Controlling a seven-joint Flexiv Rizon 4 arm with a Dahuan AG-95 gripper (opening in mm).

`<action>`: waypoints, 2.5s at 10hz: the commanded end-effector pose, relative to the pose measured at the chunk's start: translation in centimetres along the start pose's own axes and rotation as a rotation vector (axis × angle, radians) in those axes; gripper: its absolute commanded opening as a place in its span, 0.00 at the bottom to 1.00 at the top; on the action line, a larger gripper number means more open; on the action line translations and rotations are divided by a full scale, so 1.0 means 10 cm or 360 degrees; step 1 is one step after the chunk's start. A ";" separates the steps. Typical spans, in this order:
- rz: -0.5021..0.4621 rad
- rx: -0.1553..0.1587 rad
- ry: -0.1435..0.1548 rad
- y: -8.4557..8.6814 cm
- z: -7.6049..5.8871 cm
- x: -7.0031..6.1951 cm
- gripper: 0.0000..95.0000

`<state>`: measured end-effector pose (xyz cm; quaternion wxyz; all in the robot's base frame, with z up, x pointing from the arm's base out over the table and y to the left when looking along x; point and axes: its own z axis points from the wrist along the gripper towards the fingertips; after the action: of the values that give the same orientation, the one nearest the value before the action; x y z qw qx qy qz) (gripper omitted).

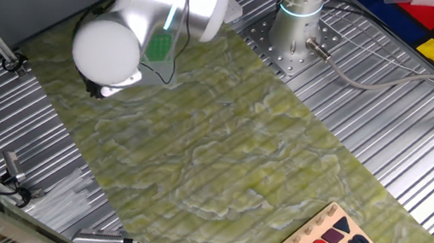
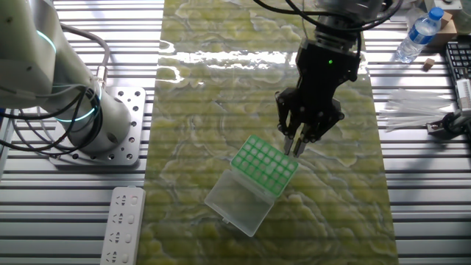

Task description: Insert a large pipette tip into the holder for large pipette tips

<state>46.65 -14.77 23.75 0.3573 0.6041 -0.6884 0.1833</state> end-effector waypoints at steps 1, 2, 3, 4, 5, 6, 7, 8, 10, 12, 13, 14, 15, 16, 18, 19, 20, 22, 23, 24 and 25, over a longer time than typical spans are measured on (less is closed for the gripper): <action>0.0026 -0.0004 -0.0015 0.00 0.00 0.00 0.00; 0.0022 -0.0007 -0.0009 0.00 0.00 0.00 0.00; 0.0015 -0.0005 0.0023 0.00 0.00 0.00 0.00; 0.0025 -0.0003 0.0082 0.00 0.00 0.00 0.00; 0.0051 -0.0004 0.0124 0.00 0.00 0.00 0.00; 0.0051 -0.0004 0.0124 0.00 0.00 0.00 0.00; 0.0067 -0.0006 0.0130 0.00 0.00 0.00 0.00; 0.0068 -0.0006 0.0134 0.00 0.00 0.00 0.00; 0.0063 -0.0006 0.0165 0.00 0.00 0.00 0.00; 0.0046 -0.0007 0.0162 0.00 0.00 0.00 0.00; 0.0032 -0.0008 0.0161 0.00 0.00 0.00 0.00; 0.0017 -0.0008 0.0164 0.00 0.00 0.01 0.00; 0.0009 -0.0008 0.0174 0.01 0.02 0.05 0.00; -0.0010 -0.0006 0.0195 0.02 0.05 0.12 0.00; -0.0040 -0.0009 0.0232 0.04 0.07 0.18 0.00; -0.0045 -0.0011 0.0261 0.05 0.08 0.20 0.00; -0.0050 -0.0013 0.0282 0.05 0.08 0.21 0.00; -0.0065 -0.0016 0.0303 0.06 0.09 0.23 0.00; -0.0069 -0.0017 0.0315 0.06 0.10 0.25 0.00; -0.0071 -0.0021 0.0330 0.07 0.11 0.28 0.00; -0.0069 -0.0025 0.0342 0.08 0.12 0.29 0.00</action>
<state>45.42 -17.56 25.22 0.4366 0.5932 -0.6342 0.2350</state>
